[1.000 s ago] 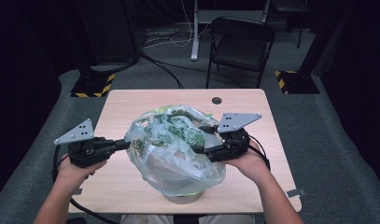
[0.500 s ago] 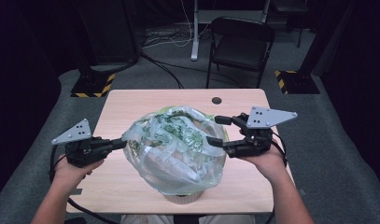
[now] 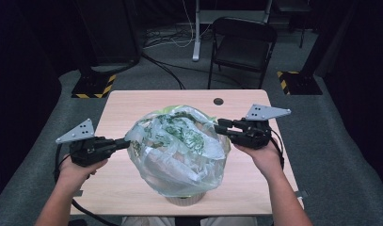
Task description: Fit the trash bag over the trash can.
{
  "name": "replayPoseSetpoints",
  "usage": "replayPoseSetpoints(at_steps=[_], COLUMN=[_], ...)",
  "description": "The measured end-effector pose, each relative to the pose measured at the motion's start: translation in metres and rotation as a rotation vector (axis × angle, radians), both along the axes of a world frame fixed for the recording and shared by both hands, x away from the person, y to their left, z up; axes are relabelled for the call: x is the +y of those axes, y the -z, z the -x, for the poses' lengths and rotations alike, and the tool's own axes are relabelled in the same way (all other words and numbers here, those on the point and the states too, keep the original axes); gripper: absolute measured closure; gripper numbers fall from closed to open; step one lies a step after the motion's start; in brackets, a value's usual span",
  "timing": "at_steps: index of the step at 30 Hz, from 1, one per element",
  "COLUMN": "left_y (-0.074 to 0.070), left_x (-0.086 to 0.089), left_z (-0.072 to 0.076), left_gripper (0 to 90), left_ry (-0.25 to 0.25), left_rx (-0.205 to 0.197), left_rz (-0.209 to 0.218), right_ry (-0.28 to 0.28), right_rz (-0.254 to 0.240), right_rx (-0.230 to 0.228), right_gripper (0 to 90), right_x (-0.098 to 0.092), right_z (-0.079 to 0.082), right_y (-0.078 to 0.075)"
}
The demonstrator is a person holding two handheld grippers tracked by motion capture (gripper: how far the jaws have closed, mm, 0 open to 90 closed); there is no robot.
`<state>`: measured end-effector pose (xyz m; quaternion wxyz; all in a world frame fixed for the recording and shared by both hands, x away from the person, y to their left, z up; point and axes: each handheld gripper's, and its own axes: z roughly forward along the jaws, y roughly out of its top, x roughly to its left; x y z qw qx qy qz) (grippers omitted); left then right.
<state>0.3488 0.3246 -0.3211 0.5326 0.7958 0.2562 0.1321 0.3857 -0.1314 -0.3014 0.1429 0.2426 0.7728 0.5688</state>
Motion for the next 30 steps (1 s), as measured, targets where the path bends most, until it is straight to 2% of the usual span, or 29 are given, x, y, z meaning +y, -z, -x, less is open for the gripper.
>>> replayPoseSetpoints(at_steps=[4,9,12,15,20,22,25,28,30], left_y=[0.003,0.009,0.018,0.023,0.032,0.034,0.034,0.032,0.032], left_x=[0.000,0.001,0.002,0.002,-0.003,-0.005,-0.006,-0.008,-0.009], left_z=[0.001,0.006,0.007,0.004,-0.005,-0.009,-0.016,-0.022,-0.023], left_gripper=[88.3,88.4,88.5,88.6,88.8,88.8,88.8,88.9,88.9], left_ry=[0.010,0.038,0.037,0.028,0.000,-0.010,-0.027,-0.046,-0.048], left_rx=[0.005,0.010,0.027,0.038,0.050,0.051,0.047,0.039,0.038], left_rz=[-0.003,-0.007,-0.018,-0.016,-0.026,-0.025,-0.019,-0.009,-0.013], right_ry=[-0.004,-0.039,-0.019,-0.007,0.029,0.072,0.099,0.163,0.176], right_rz=[0.022,0.021,0.012,0.012,0.007,0.012,0.010,-0.013,-0.005], right_rx=[0.005,0.012,-0.002,-0.006,0.007,0.002,0.006,-0.001,-0.004], right_gripper=[89.1,89.7,89.9,89.9,89.9,89.9,89.9,89.8,89.8], right_x=[-0.001,-0.006,-0.009,-0.010,-0.010,-0.009,-0.010,-0.012,-0.012], right_z=[0.004,0.014,0.024,0.024,0.015,0.006,-0.001,-0.011,-0.013], right_y=[0.004,0.009,0.017,0.021,0.027,0.029,0.030,0.031,0.031])
